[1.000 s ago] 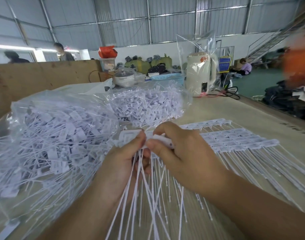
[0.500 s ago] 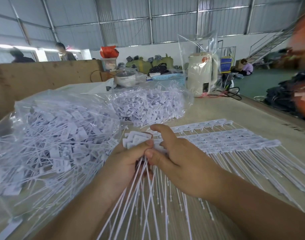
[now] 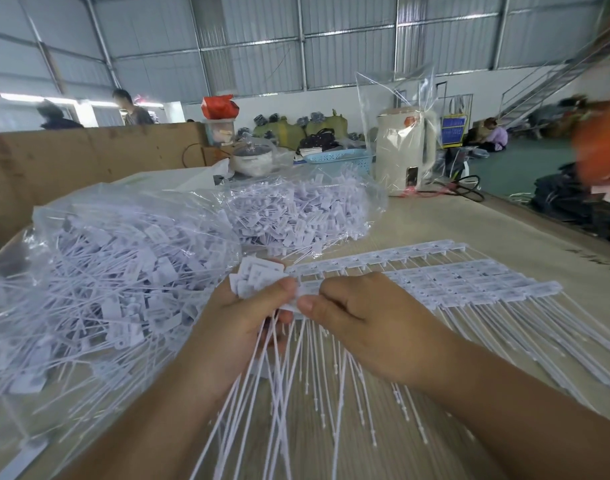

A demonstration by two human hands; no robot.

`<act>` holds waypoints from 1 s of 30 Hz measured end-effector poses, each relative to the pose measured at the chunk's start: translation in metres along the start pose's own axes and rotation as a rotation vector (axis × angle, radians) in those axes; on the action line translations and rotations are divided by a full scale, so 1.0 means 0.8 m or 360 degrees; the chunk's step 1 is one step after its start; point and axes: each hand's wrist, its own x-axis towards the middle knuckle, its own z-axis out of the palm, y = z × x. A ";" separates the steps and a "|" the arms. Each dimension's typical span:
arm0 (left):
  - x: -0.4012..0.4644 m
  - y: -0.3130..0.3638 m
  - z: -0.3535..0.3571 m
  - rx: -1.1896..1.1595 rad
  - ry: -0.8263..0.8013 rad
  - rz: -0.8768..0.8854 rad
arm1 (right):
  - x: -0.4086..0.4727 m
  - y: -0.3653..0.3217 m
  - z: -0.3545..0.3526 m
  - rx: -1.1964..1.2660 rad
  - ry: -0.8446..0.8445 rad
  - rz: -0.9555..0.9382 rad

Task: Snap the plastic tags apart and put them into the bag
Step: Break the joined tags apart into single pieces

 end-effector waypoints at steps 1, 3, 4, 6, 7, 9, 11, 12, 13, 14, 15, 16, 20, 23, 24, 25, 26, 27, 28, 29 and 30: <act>-0.001 -0.001 0.000 0.0016 -0.0030 0.0030 | 0.000 0.000 -0.001 0.0019 0.0005 -0.0025; 0.001 -0.003 0.000 0.0036 -0.0059 0.0077 | 0.002 0.000 -0.002 0.0085 -0.0018 -0.0062; 0.001 -0.004 0.001 0.0039 -0.0058 0.0082 | 0.003 0.000 -0.003 0.0135 -0.0049 -0.0065; 0.002 -0.004 0.001 0.0032 -0.0054 0.0074 | 0.004 0.002 -0.003 0.0313 -0.0130 -0.0019; 0.002 -0.004 0.002 0.0030 -0.0056 0.0069 | 0.004 0.004 -0.004 0.0430 -0.0166 0.0018; 0.001 -0.002 0.004 -0.0001 -0.0075 0.0066 | 0.004 0.005 -0.005 0.0606 -0.0216 0.0076; 0.001 0.001 0.006 -0.0052 -0.0076 0.0058 | 0.003 0.005 -0.005 0.0632 -0.0193 0.0076; 0.000 0.004 0.009 -0.0071 -0.0059 0.0047 | 0.003 0.004 -0.004 0.0600 -0.0141 0.0054; -0.001 0.007 0.010 -0.0093 -0.0031 0.0031 | 0.004 0.002 -0.003 0.0537 -0.0069 0.0019; -0.002 0.009 0.012 -0.0118 0.0003 0.0007 | 0.004 -0.001 -0.002 0.0440 0.0018 -0.0033; -0.003 0.012 0.013 -0.0132 0.0039 -0.0022 | 0.005 -0.004 0.000 0.0314 0.0105 -0.0093; -0.004 0.014 0.015 -0.0130 0.0065 -0.0060 | 0.005 -0.006 0.001 0.0181 0.0182 -0.0148; -0.005 0.013 0.021 -0.0302 0.0054 -0.0352 | 0.003 -0.012 0.005 -0.0242 0.0463 -0.0332; 0.002 0.009 0.012 -0.0600 0.0066 -0.0532 | 0.002 -0.016 -0.001 -0.0292 0.0706 -0.0459; 0.006 0.007 0.006 -0.0655 0.0131 -0.0539 | 0.001 -0.015 -0.004 -0.0254 0.0763 -0.0473; 0.010 0.006 -0.002 -0.0646 0.0225 -0.0528 | 0.002 -0.014 -0.008 -0.0195 0.0789 -0.0461; 0.013 0.005 -0.010 -0.0593 0.0313 -0.0504 | 0.002 -0.013 -0.011 -0.0122 0.0783 -0.0435; 0.015 0.003 -0.018 -0.0528 0.0365 -0.0468 | 0.001 -0.011 -0.013 -0.0044 0.0749 -0.0409; 0.016 0.003 -0.022 -0.0445 0.0368 -0.0430 | 0.001 -0.010 -0.014 0.0023 0.0692 -0.0386; 0.015 0.003 -0.023 -0.0327 0.0323 -0.0384 | 0.001 -0.009 -0.013 0.0076 0.0619 -0.0359; 0.012 0.004 -0.021 -0.0203 0.0249 -0.0322 | 0.001 -0.008 -0.011 0.0123 0.0540 -0.0327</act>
